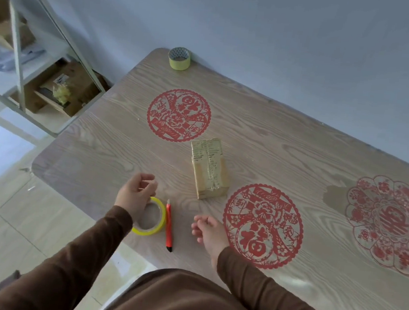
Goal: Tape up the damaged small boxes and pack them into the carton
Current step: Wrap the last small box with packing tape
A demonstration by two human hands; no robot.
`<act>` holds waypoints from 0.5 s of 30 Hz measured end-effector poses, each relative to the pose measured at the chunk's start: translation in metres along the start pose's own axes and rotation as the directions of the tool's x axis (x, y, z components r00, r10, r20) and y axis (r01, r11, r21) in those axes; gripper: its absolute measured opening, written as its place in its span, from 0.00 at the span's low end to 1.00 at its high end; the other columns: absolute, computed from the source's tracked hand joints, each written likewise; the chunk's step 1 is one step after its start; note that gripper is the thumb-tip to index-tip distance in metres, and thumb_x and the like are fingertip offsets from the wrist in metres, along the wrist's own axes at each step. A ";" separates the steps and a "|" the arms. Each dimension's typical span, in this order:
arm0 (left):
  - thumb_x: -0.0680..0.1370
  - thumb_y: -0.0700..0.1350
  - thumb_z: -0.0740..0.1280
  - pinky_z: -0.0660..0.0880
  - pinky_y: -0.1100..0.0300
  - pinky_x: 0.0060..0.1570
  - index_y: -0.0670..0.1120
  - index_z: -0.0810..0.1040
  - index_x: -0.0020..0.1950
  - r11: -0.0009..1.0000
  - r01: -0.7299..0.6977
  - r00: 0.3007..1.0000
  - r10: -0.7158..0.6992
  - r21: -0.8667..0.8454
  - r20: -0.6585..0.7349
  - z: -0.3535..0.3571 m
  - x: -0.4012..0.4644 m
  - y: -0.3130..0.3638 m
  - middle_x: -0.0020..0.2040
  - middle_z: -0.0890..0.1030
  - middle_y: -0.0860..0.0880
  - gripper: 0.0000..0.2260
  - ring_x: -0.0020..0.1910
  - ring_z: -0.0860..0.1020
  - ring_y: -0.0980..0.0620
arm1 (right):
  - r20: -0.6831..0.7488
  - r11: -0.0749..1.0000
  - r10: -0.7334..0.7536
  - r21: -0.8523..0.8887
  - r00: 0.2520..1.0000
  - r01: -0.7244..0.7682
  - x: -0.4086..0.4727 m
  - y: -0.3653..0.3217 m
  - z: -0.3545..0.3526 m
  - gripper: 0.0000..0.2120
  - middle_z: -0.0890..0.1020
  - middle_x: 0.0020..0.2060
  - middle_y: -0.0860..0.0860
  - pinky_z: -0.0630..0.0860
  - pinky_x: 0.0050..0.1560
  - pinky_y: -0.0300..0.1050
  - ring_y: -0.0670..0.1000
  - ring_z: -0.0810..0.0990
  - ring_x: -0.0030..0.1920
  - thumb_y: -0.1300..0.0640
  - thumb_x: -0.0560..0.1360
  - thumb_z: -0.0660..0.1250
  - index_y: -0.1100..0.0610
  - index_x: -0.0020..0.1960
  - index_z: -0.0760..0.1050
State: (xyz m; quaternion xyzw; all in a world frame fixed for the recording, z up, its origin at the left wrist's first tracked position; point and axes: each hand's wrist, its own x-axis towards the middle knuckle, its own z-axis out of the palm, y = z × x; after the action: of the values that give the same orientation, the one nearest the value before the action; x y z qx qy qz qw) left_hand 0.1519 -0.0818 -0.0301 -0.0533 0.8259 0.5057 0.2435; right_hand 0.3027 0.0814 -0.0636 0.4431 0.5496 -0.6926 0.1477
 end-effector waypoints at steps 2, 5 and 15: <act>0.77 0.47 0.71 0.77 0.52 0.50 0.52 0.77 0.57 0.972 0.012 1.000 -0.013 0.234 0.002 -0.006 -0.014 -0.020 0.45 0.80 0.48 0.10 0.47 0.81 0.44 | 0.131 0.987 0.040 -0.162 0.991 -0.018 0.006 0.010 0.022 0.13 0.79 0.56 0.50 0.76 0.58 0.44 0.48 0.77 0.55 0.60 0.83 0.59 0.56 0.66 0.73; 0.76 0.45 0.72 0.73 0.57 0.50 0.51 0.68 0.72 0.879 -0.064 0.991 -0.002 0.472 0.137 0.006 -0.031 -0.043 0.48 0.80 0.49 0.25 0.49 0.79 0.47 | 0.184 0.966 0.046 -0.258 0.982 0.003 0.018 0.017 0.048 0.20 0.75 0.66 0.51 0.70 0.71 0.52 0.51 0.74 0.66 0.60 0.82 0.60 0.54 0.74 0.67; 0.71 0.54 0.76 0.72 0.55 0.47 0.54 0.65 0.71 0.790 -0.088 0.981 -0.038 0.607 0.191 0.022 -0.021 -0.048 0.43 0.77 0.50 0.32 0.49 0.79 0.44 | 0.092 0.952 -0.059 -0.296 0.994 0.083 0.026 0.014 0.078 0.04 0.80 0.49 0.52 0.73 0.56 0.48 0.54 0.79 0.51 0.58 0.82 0.61 0.53 0.55 0.72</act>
State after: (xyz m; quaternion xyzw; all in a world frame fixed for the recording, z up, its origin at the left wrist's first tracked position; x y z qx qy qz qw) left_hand 0.1942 -0.0893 -0.0671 0.0885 0.9182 0.2168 0.3195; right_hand 0.2624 0.0147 -0.0922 0.3667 0.6571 -0.6241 0.2105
